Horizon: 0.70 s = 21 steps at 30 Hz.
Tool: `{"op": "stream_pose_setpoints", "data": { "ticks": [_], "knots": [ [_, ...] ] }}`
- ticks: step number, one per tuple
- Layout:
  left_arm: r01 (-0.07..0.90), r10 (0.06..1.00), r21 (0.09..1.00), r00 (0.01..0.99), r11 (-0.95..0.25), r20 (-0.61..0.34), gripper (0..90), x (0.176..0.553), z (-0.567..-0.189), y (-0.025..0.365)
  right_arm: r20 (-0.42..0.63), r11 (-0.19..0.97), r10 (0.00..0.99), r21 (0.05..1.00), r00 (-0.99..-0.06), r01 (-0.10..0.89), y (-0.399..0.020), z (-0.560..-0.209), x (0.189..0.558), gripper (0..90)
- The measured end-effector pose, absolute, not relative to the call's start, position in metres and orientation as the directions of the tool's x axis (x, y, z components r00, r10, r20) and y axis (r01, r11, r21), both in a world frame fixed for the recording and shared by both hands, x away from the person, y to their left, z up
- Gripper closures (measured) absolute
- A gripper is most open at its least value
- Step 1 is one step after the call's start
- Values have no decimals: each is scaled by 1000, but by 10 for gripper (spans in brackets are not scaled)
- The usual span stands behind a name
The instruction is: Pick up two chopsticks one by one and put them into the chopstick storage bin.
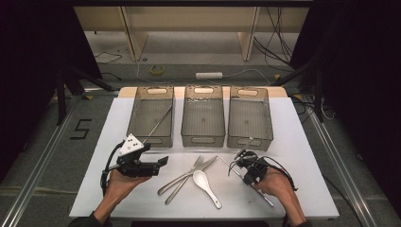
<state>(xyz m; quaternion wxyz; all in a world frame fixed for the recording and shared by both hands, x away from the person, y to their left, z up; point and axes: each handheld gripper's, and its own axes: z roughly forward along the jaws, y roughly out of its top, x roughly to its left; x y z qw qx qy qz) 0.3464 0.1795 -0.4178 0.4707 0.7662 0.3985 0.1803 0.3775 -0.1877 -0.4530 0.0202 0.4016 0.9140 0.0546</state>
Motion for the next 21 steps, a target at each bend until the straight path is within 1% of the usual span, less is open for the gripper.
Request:
{"op": "stream_pose_setpoints", "data": {
  "ticks": [2,8,15,19,20,21],
  "knots": [
    [441,780,865,617,-239,-99,166,346,-418,179,8,675,733,116,-680,729,-188,-453,377,862],
    [442,779,864,620,-241,-100,166,347,-418,178,17,686,713,188,-700,703,-196,-440,375,864],
    [433,757,863,647,-260,-97,166,347,-418,173,9,713,679,232,-734,662,-190,-424,370,864],
    [413,704,859,704,-302,-91,165,347,-418,161,3,740,642,259,-766,621,-180,-414,364,864],
    [413,704,859,704,-302,-91,165,347,-418,161,0,751,627,264,-779,605,-177,-412,361,864],
    [393,675,857,735,-334,-74,165,347,-417,154,2,759,615,270,-788,593,-173,-409,359,864]
  ]
}}
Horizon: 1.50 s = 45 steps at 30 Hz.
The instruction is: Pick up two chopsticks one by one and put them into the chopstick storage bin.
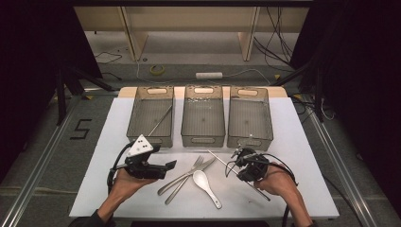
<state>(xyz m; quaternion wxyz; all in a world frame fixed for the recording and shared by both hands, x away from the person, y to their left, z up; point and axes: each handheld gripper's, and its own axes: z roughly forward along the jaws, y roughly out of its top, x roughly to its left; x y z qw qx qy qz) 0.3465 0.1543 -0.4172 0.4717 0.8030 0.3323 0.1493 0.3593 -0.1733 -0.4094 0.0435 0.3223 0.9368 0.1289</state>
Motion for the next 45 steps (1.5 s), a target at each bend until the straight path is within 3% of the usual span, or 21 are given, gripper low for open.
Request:
{"op": "stream_pose_setpoints", "data": {
  "ticks": [8,23,29,45],
  "knots": [
    [328,582,847,813,-419,-27,161,345,-416,133,-4,832,493,294,-870,470,-146,-398,345,865],
    [217,390,795,920,-567,28,195,336,-421,103,-4,893,361,288,-933,344,-118,-394,330,865],
    [154,322,767,944,-623,73,256,330,-422,96,-8,906,335,277,-942,320,-115,-395,327,865],
    [61,211,714,970,-697,123,537,323,-426,90,-11,935,260,254,-966,249,-110,-397,324,865]
  ]
}}
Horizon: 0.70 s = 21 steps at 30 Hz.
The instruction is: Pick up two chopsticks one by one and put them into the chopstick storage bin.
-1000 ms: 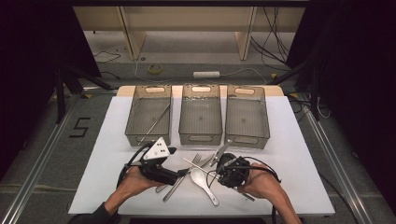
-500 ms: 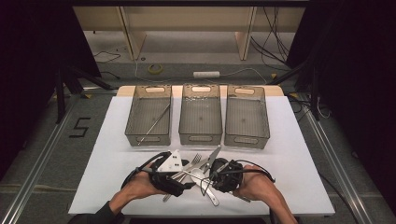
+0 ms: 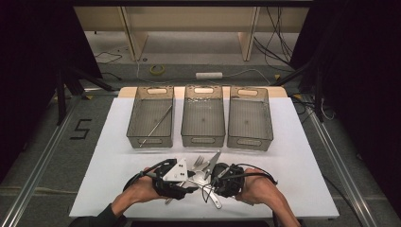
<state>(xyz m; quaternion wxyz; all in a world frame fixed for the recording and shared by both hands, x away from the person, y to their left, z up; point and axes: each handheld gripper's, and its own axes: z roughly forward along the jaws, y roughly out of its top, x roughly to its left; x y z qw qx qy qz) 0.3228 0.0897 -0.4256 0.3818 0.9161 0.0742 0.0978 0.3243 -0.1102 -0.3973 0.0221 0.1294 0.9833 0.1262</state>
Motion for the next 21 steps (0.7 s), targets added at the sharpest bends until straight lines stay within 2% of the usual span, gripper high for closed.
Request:
{"op": "stream_pose_setpoints", "data": {
  "ticks": [10,17,18,19,21],
  "knots": [
    [34,154,692,981,-721,113,697,321,-426,88,-7,946,219,248,-976,210,-108,-398,321,864],
    [-2,59,678,996,-735,68,793,320,-427,89,-12,958,162,242,-987,155,-110,-399,320,852],
    [-2,59,678,996,-735,68,819,320,-427,89,-12,958,162,242,-987,155,-110,-399,320,852],
    [-4,39,682,998,-731,48,851,320,-427,90,-21,955,172,250,-985,161,-111,-400,320,815],
    [13,43,694,999,-720,27,857,320,-427,89,-1,946,206,256,-979,199,-113,-398,323,801]
  ]
}}
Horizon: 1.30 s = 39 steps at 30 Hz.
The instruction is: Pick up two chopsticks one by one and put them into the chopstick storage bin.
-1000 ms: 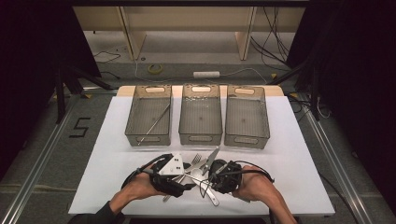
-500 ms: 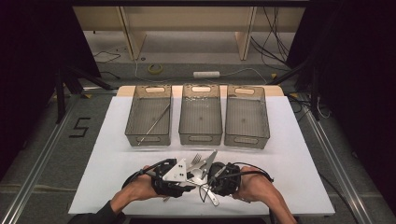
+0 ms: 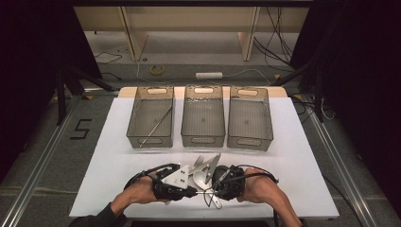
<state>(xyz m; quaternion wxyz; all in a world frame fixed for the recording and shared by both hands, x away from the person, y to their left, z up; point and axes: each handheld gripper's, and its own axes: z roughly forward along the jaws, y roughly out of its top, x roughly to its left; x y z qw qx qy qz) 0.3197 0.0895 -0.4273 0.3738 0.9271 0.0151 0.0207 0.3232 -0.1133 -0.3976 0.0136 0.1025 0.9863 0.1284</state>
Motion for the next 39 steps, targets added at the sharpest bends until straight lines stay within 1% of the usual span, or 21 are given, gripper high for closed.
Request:
{"op": "stream_pose_setpoints", "data": {
  "ticks": [1,2,3,5,6,8,9,10,11,12,13,15,17,18,19,25,26,27,32,36,39],
  "knots": [
    [16,43,696,999,-718,22,858,320,-427,90,3,945,200,265,-980,194,-115,-396,325,790],
    [22,65,696,997,-717,35,859,322,-425,92,-2,937,216,281,-976,207,-117,-394,325,760],
    [22,65,696,997,-717,35,859,322,-425,92,4,923,253,300,-967,243,-119,-391,326,730],
    [56,116,703,993,-709,38,859,326,-424,97,-7,905,277,337,-961,258,-124,-384,328,613],
    [64,131,704,991,-708,41,860,328,-424,99,-6,883,315,369,-949,291,-126,-381,329,575],
    [84,150,711,988,-699,31,860,330,-423,101,26,842,371,413,-928,348,-131,-374,331,517],
    [106,164,715,986,-691,11,860,332,-422,104,26,842,371,413,-928,348,-131,-374,331,517],
    [121,183,721,983,-683,9,860,334,-422,106,29,807,404,460,-914,371,-134,-371,332,462],
    [136,211,724,977,-676,14,860,336,-421,109,29,807,404,460,-914,371,-134,-371,332,462],
    [154,234,727,972,-669,10,860,338,-420,111,31,786,419,488,-907,380,-136,-370,332,437],
    [169,258,735,966,-657,9,860,339,-419,114,49,734,452,546,-890,403,-140,-367,333,409],
    [208,311,753,950,-624,-4,860,344,-415,119,72,696,470,582,-879,420,-144,-366,333,396],
    [247,367,768,930,-591,-16,860,347,-412,126,81,680,479,595,-874,428,-146,-367,330,375],
    [280,420,777,907,-564,-23,860,350,-409,132,82,673,486,600,-870,432,-147,-369,329,368],
    [280,420,777,907,-564,-23,860,350,-409,132,83,667,488,607,-869,432,-147,-371,328,357],
    [331,528,811,849,-483,-32,860,357,-401,148,94,562,577,676,-812,477,-156,-386,328,326],
    [336,543,814,839,-474,-30,860,358,-400,150,94,562,577,676,-812,477,-156,-386,328,326],
    [345,556,816,831,-463,-36,860,359,-399,152,95,528,602,698,-793,484,-160,-390,329,319],
    [366,606,825,794,-430,-36,861,363,-396,160,140,461,637,719,-758,521,-167,-398,331,295],
    [380,648,835,761,-399,-37,861,369,-394,167,174,437,646,714,-743,547,-170,-405,331,290],
    [391,687,842,726,-372,-33,861,376,-393,173,175,436,651,710,-739,553,-171,-410,331,282]
  ]
}}
